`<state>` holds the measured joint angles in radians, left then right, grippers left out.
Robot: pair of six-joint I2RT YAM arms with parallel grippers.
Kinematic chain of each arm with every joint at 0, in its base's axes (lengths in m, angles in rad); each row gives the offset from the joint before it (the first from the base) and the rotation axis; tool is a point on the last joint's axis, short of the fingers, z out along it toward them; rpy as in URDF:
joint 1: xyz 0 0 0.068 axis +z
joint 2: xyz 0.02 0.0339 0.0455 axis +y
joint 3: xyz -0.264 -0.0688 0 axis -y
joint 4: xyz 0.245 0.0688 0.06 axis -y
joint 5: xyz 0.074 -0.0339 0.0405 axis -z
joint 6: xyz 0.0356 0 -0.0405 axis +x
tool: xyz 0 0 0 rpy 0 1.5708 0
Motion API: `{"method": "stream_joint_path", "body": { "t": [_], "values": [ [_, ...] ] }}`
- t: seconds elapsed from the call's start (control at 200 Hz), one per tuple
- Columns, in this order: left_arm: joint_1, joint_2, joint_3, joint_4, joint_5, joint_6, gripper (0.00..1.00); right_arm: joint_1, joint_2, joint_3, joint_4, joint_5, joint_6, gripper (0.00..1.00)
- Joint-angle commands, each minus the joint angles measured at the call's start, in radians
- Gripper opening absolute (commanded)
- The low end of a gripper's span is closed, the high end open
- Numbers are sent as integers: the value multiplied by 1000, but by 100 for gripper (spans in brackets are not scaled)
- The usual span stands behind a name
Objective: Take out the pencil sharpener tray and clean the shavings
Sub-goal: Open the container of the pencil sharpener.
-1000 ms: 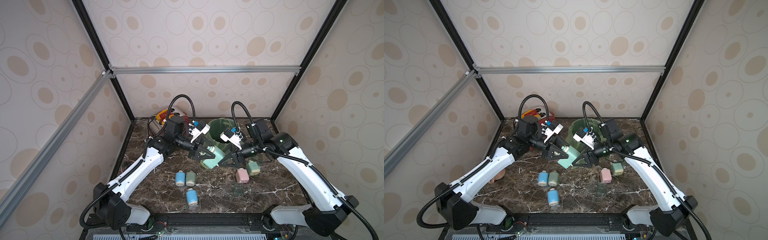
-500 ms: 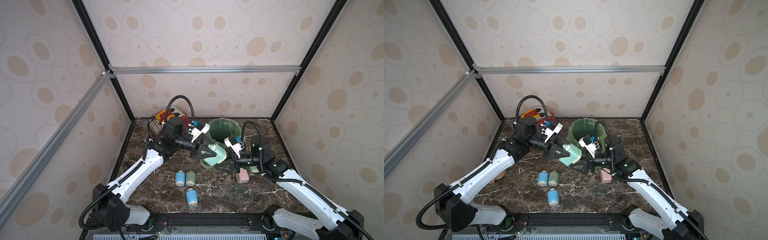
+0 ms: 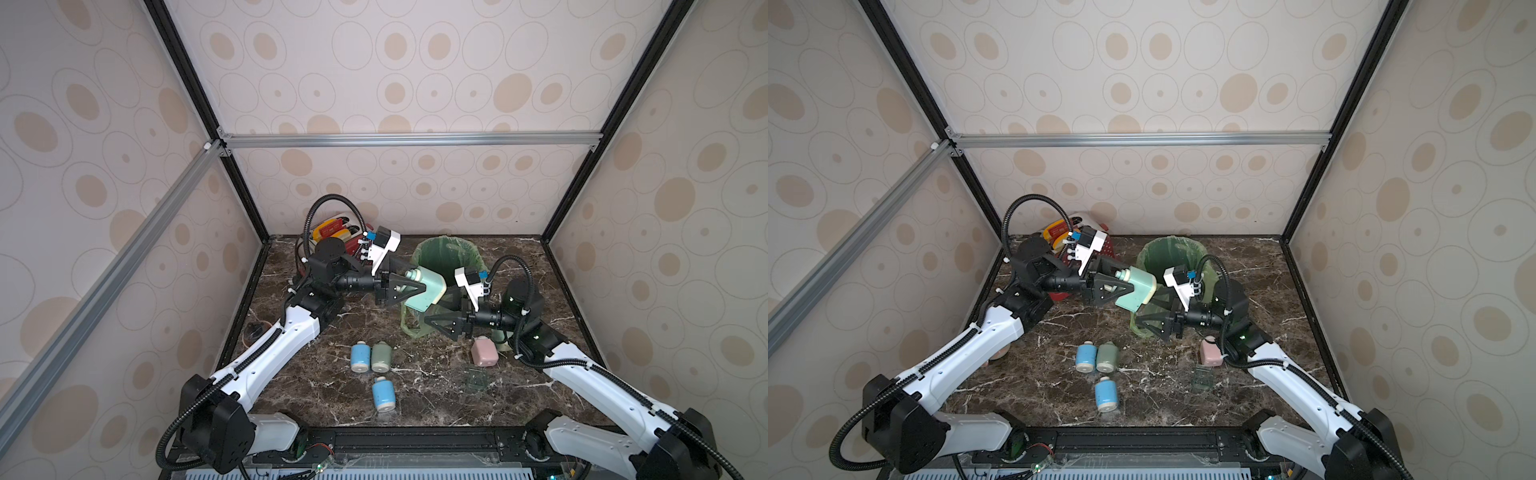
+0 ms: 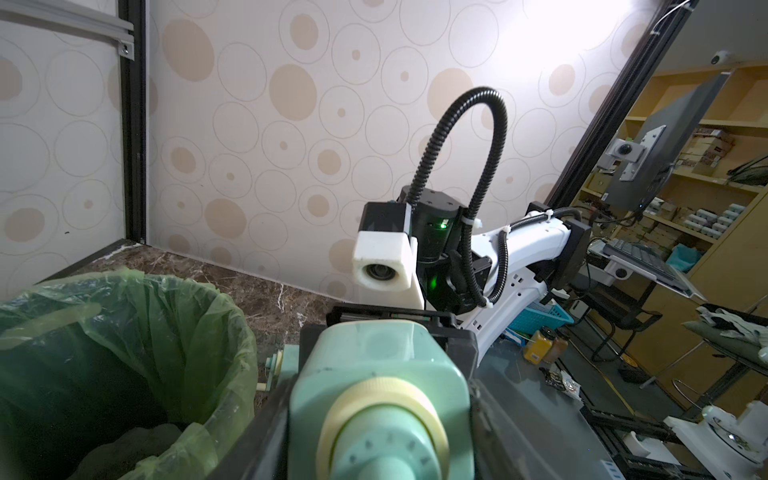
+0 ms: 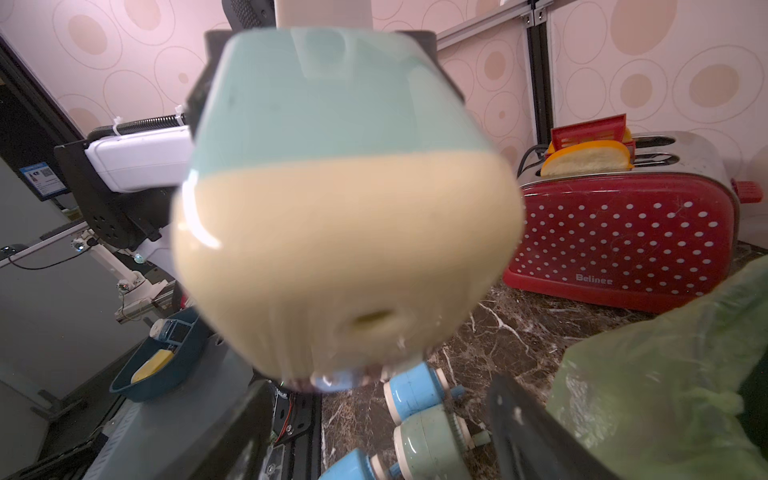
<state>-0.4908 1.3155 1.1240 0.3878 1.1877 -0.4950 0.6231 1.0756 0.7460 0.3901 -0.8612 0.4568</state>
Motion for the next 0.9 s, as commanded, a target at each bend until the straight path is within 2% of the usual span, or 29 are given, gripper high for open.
{"method": "stream_joint_path", "body": {
  "t": [0.0,0.15,0.331,0.486,0.636,0.891],
  "values": [
    [5,-7,10,190,27,-117,0,-1,22,-2,108,-10,5,84],
    [9,-3,11,171,74,-103,0,1,36,23,114,-24,-6,84],
    [25,7,44,-58,50,70,0,1,59,72,41,-41,-41,85],
    [40,6,39,-159,38,156,0,-7,84,92,-14,-48,-62,87],
    [49,2,37,-257,-47,248,0,-17,110,106,-41,-49,-68,93],
    [54,-39,-27,-217,-164,251,0,-62,119,107,-43,-70,-74,93]
  ]
}}
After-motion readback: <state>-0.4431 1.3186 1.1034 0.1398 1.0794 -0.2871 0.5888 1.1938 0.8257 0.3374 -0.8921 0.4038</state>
